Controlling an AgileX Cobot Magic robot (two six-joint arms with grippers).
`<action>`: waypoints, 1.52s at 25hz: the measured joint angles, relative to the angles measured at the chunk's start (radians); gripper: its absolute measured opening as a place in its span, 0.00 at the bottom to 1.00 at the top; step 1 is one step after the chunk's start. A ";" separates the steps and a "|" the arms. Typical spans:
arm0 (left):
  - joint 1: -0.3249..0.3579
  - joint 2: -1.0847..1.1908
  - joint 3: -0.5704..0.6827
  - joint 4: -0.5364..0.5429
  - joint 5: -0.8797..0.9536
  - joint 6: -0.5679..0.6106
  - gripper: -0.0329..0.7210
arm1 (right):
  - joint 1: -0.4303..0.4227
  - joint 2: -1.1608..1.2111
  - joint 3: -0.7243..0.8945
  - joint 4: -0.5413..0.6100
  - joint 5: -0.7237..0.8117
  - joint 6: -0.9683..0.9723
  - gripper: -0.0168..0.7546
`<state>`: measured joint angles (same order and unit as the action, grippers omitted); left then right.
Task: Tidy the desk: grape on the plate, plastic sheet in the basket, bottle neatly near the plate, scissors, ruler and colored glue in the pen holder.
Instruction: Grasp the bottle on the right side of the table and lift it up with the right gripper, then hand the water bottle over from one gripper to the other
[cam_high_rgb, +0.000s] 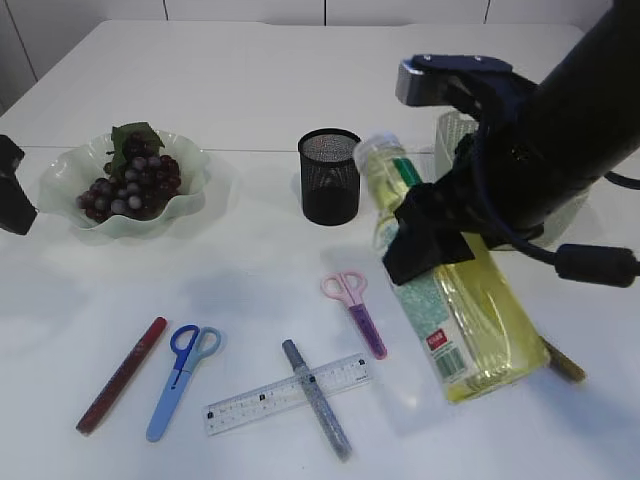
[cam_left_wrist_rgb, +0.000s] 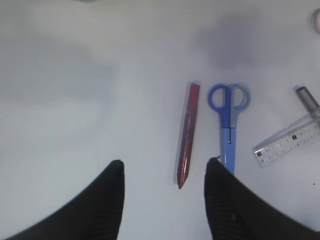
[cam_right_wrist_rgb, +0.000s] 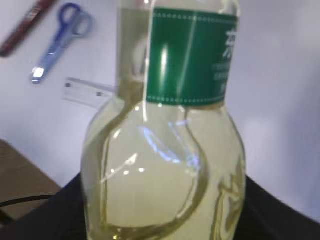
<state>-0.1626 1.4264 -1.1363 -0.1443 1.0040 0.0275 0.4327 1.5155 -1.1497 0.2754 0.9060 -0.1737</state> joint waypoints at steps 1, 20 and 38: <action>0.000 0.000 0.000 0.000 0.000 0.000 0.54 | -0.005 -0.015 0.000 0.077 0.000 -0.056 0.62; 0.000 0.000 0.000 0.007 -0.002 0.000 0.52 | -0.048 -0.059 0.002 1.085 0.033 -1.189 0.62; 0.000 0.000 0.008 -0.052 -0.273 0.006 0.52 | -0.048 -0.059 0.003 1.253 0.113 -1.448 0.62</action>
<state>-0.1626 1.4264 -1.1288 -0.1968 0.7311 0.0337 0.3847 1.4568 -1.1471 1.5285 1.0192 -1.6217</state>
